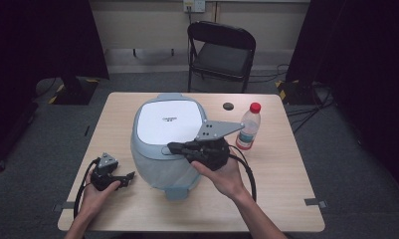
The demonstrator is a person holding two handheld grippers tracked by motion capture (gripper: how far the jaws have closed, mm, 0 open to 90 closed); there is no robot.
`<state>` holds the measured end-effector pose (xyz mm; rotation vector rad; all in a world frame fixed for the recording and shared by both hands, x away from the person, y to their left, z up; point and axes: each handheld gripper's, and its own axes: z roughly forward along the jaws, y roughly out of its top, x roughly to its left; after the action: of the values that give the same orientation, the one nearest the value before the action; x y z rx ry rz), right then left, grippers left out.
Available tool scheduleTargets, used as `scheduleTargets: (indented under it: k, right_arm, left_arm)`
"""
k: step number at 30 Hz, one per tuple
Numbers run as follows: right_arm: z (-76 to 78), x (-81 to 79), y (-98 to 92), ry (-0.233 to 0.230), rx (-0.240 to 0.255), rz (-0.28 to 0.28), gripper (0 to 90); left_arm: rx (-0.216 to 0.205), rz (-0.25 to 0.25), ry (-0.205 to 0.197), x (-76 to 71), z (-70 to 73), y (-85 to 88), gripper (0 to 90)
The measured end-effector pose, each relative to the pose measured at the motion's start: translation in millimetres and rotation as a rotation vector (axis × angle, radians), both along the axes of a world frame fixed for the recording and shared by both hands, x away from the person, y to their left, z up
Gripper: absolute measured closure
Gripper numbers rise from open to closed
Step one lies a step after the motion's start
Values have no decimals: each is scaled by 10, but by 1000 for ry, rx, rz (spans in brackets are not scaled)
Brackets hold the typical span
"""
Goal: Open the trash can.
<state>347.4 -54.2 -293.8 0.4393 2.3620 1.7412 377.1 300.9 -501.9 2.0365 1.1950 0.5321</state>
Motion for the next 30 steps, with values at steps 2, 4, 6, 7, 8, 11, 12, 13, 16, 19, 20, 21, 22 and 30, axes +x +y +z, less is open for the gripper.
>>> scheduleTargets:
  k: [2, 4, 6, 7, 8, 11, 12, 13, 16, 19, 20, 21, 22, 30]
  right_arm:
    - [-3, -5, 4, 5, -4, 3, 900]
    - [-6, -9, 10, -5, -19, 24, 900]
    - [1, -10, 18, 13, -26, 42, 900]
    - [7, -11, 23, 12, -31, 44, 900]
    - [10, -14, 29, 13, -37, 45, 900]
    - [2, -2, 22, 21, -28, 54, 900]
    - [-4, 6, 16, 28, -16, 57, 900]
    - [-8, 14, 6, 30, -7, 60, 900]
    - [-5, 29, -36, 31, 6, 49, 894]
    - [-14, 24, -80, 27, 14, 46, 856]
    - [-13, 20, -123, 22, 16, 30, 830]
    - [-15, 22, -150, 18, 19, 20, 822]
    - [-19, 24, -182, 15, 23, 12, 815]
    - [-127, 4, -563, 22, 103, -62, 763]
  left_arm:
    - [0, 0, 0, 0, 0, 0, 189]
    - [0, 0, 0, 0, 0, 0, 189]
    - [0, 0, 0, 0, 0, 0, 189]
    - [1, 0, 0, 1, 1, 0, 189]
    - [-1, 0, 0, -1, -1, -1, 188]
    - [0, 1, 0, 0, 0, -1, 188]
    - [0, 1, 0, 0, 0, 0, 188]
    - [0, 1, 0, 0, 0, 0, 188]
    - [0, 1, 0, 0, 0, 0, 188]
    - [0, 1, 0, 0, 0, -1, 188]
    - [0, 1, 0, -1, 0, -1, 188]
    - [0, 1, 0, -1, 0, -1, 188]
    - [0, 2, -1, -1, 0, -2, 188]
    - [0, 4, 0, -4, -1, -2, 187]
